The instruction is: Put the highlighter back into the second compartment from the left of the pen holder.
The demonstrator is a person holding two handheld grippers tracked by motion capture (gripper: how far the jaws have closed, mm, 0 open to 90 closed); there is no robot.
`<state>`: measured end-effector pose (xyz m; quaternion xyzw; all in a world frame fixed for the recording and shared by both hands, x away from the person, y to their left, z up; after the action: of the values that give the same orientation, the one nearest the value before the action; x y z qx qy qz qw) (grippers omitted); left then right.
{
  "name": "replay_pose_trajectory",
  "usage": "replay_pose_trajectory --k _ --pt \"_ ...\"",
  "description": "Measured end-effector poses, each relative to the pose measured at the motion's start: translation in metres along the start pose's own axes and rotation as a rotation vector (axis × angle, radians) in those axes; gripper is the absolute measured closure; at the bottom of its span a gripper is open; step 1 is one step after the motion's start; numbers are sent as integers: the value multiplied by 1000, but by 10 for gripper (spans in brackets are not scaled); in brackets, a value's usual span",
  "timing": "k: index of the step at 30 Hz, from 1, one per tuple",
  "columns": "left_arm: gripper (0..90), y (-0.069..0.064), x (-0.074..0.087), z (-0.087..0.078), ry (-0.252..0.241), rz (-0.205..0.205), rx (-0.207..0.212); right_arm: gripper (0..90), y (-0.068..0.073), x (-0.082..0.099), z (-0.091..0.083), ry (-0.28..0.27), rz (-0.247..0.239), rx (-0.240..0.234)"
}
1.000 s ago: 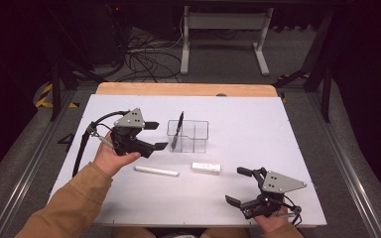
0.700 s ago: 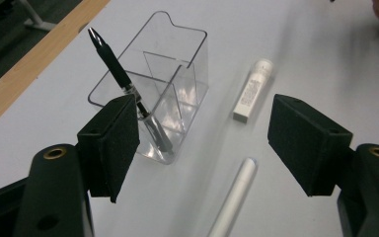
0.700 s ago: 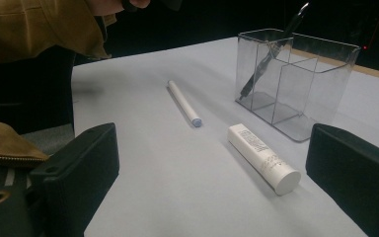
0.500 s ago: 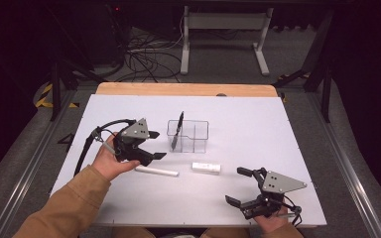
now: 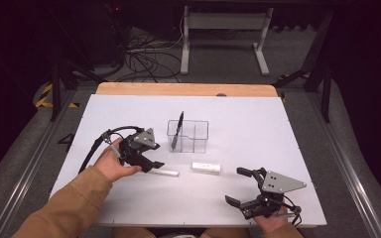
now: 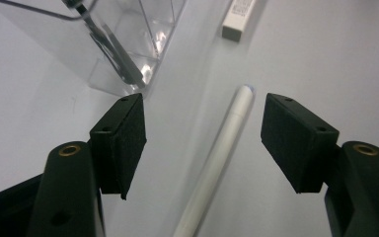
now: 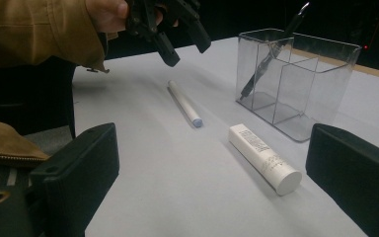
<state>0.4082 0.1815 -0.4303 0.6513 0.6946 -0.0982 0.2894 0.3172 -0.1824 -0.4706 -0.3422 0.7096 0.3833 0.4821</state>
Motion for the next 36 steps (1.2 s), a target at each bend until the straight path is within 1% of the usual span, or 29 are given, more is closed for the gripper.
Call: replay_pose_trajectory --k 4,9,10,12,13,14,15,19,22,25,27,29,30,31,35,36 --pt "360 0 0 8 43 5 18 67 0 0 0 0 2 -1" --pt "374 -2 0 14 73 16 32 67 0 0 -1 -1 1 0" --pt "375 -2 0 15 80 24 36 67 0 0 -1 -1 1 -1" --pt "380 -2 0 17 98 26 51 66 0 0 0 0 1 -1" --pt "381 -2 1 18 96 21 70 66 0 0 0 0 1 -1" --pt "382 -1 2 20 87 6 98 66 0 0 0 1 1 -2" --pt "386 0 3 22 86 -12 115 67 0 0 0 2 2 -3" --pt "421 1 6 27 97 -26 141 67 0 0 0 1 1 -4" --pt "437 0 8 29 110 -13 147 66 0 0 0 1 2 -3" --pt "454 -1 8 31 134 7 149 66 -1 0 0 3 2 -3" --pt "466 -1 8 33 148 30 146 66 -1 0 0 3 2 -4" --pt "477 -2 8 34 159 41 147 67 0 0 0 3 2 -4" --pt "484 -3 8 35 172 56 144 67 0 0 0 3 2 -4" --pt "488 -4 8 35 178 56 143 67 -1 0 0 3 2 -4" --pt "513 -4 8 37 203 97 140 66 -1 0 0 4 2 -5" --pt "522 -5 7 38 204 97 141 67 -1 0 0 4 2 -5"
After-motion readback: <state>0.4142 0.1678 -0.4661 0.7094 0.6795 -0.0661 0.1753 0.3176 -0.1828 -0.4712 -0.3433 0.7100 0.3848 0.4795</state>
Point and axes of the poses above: each handheld gripper's, and its own axes: z roughly forward along the jaws, x roughly out of its underside, y roughly to its left, the point moved 2 cm from there along z, roughly forward along the jaws, and after that the axes turned 13 degrees about z, right-handed, at the moved point
